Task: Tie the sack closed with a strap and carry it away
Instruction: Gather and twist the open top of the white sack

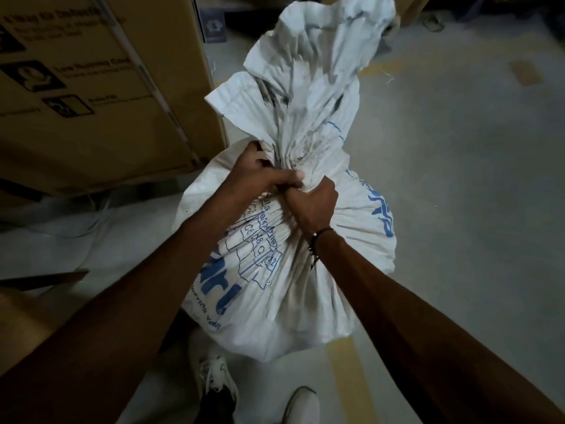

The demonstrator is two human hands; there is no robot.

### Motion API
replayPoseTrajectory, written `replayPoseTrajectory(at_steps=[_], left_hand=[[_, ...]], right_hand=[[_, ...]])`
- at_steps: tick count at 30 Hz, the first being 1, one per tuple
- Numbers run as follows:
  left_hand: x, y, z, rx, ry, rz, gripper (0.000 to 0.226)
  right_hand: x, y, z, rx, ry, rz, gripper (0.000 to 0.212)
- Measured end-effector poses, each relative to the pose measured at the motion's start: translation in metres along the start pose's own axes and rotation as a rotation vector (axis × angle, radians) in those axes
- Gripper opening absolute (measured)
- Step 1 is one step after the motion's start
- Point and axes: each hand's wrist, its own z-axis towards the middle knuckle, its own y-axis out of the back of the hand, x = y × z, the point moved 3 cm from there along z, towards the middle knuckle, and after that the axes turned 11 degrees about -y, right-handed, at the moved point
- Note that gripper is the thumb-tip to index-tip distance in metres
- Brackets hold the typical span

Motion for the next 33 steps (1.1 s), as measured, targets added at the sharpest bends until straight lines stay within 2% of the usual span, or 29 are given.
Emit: replayPoseTrajectory(at_steps=[2, 3, 5, 6, 7, 9, 11, 13, 15, 18, 21, 24, 26, 29, 33], left_hand=[[0.016, 0.009, -0.025, -0.025, -0.044, 0.092, 0.079], [0.027, 0.011, -0.038, -0.032, -0.072, 0.256, 0.086], [0.051, 0.002, -0.058, 0.049, -0.1, 0.623, 0.123], [0.063, -0.007, -0.063, 0.095, -0.096, 0.716, 0.146], [0.072, -0.016, -0.065, 0.102, -0.092, 0.766, 0.162], [0.08, -0.032, -0.06, 0.041, -0.067, 0.841, 0.171], [0.076, -0.043, -0.05, -0.063, -0.042, 0.877, 0.167], [0.073, -0.05, -0.038, -0.146, -0.041, 0.87, 0.152], [0.073, -0.055, -0.028, -0.186, -0.063, 0.877, 0.141], [0.074, -0.06, -0.023, -0.264, -0.129, 0.806, 0.134], [0.072, -0.063, -0.014, -0.263, -0.105, 0.718, 0.127], [0.072, -0.066, -0.007, -0.197, -0.026, 0.734, 0.132], [0.07, -0.068, -0.006, -0.196, -0.013, 0.757, 0.132], [0.061, -0.072, -0.01, -0.292, -0.043, 0.782, 0.13], [0.069, -0.078, -0.015, -0.418, -0.12, 0.726, 0.114]], right_hand=[[0.0, 0.003, 0.007, 0.074, 0.018, 0.08, 0.027], [-0.002, 0.004, 0.012, 0.123, 0.023, 0.094, 0.032], [-0.008, 0.001, 0.021, 0.211, 0.055, 0.089, 0.03], [-0.012, -0.001, 0.026, 0.246, 0.08, 0.088, 0.027], [-0.017, -0.006, 0.03, 0.297, 0.104, 0.066, 0.033], [-0.016, -0.007, 0.034, 0.361, 0.132, 0.018, 0.051], [-0.013, -0.009, 0.04, 0.423, 0.128, -0.035, 0.053], [-0.011, -0.009, 0.046, 0.472, 0.132, -0.09, 0.062], [-0.008, -0.008, 0.05, 0.485, 0.147, -0.153, 0.08], [-0.002, 0.0, 0.061, 0.494, 0.168, -0.268, 0.082], [0.009, 0.012, 0.066, 0.514, 0.196, -0.345, 0.1], [0.012, 0.018, 0.07, 0.492, 0.218, -0.368, 0.094], [0.01, 0.022, 0.072, 0.448, 0.216, -0.325, 0.103], [0.002, 0.025, 0.076, 0.411, 0.168, -0.25, 0.106], [-0.001, 0.026, 0.079, 0.451, 0.141, -0.272, 0.107]])
